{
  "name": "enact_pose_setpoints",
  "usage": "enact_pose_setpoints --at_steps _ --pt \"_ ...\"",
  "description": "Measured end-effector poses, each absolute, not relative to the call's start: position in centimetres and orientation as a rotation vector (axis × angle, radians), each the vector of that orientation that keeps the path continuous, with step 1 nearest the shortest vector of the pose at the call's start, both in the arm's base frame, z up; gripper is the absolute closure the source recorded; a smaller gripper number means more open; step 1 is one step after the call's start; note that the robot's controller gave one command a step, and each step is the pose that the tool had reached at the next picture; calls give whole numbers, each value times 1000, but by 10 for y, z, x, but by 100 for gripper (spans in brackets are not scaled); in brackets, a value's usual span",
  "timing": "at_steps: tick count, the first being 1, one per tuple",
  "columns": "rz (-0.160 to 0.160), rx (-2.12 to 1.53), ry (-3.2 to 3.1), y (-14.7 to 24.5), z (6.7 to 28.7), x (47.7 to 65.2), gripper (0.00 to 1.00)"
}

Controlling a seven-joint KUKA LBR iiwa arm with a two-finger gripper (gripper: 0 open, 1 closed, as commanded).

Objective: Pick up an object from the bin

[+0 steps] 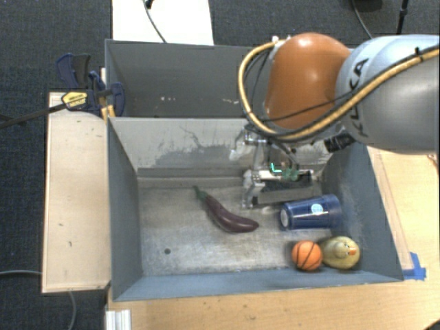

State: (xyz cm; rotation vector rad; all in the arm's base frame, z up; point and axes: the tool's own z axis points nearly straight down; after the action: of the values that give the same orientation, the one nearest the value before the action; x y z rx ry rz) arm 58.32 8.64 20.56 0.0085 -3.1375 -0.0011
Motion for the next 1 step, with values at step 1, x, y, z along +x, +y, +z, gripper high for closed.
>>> enact_pose_setpoints --at_steps 1 --pt "-2 5 -3145 86 210 585 0"
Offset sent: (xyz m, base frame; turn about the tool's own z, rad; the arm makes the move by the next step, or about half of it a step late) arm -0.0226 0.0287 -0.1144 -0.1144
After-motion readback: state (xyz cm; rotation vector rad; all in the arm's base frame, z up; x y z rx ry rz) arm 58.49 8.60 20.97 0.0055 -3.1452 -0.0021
